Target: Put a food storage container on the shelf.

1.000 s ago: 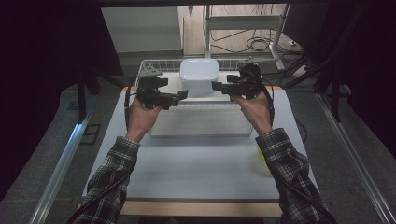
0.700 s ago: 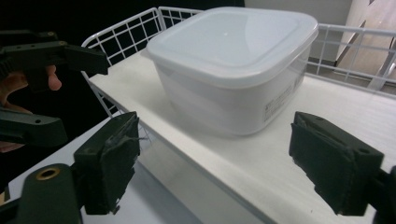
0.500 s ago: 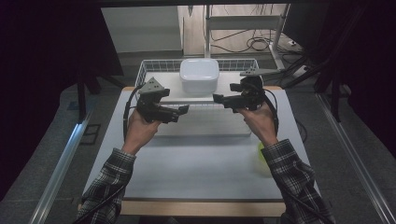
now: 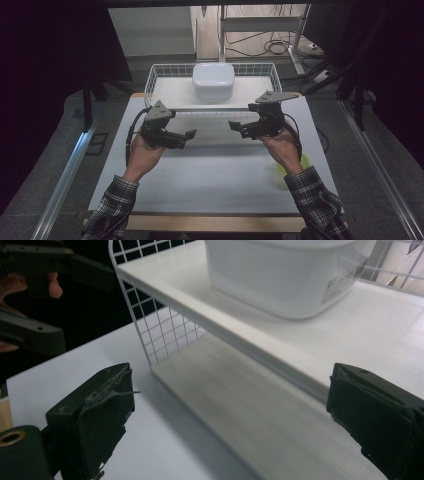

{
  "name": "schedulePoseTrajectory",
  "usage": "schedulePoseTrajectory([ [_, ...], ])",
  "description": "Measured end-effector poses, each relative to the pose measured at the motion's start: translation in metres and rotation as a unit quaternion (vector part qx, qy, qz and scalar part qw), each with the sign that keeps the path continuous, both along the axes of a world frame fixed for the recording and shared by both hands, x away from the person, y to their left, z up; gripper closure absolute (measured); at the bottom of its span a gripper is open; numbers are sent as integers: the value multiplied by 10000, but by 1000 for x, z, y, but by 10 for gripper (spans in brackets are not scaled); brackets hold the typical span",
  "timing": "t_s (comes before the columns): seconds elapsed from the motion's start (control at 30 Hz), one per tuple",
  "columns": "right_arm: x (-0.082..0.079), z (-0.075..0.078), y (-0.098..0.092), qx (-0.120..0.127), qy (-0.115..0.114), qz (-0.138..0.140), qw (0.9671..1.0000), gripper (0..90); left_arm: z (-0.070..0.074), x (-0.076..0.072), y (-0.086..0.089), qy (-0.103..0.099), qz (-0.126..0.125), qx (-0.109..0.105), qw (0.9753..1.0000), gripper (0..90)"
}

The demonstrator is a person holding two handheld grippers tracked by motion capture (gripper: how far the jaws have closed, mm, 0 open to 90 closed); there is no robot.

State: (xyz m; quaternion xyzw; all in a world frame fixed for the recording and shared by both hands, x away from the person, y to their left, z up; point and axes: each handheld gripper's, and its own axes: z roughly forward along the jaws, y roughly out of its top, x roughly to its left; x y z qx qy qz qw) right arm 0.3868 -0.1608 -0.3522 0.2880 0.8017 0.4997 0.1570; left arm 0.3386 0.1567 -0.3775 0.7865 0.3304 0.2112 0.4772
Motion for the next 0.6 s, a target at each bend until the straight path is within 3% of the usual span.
schedulePoseTrajectory([
  [0.2,-12,-11,-5,-155,-34,65,9999,32,-9,-12,2,19,-7,81,10000,52],
  [0.6,-41,-34,-19,-139,89,-34,9999,33,-38,-38,13,153,-13,-168,9997,48],
])
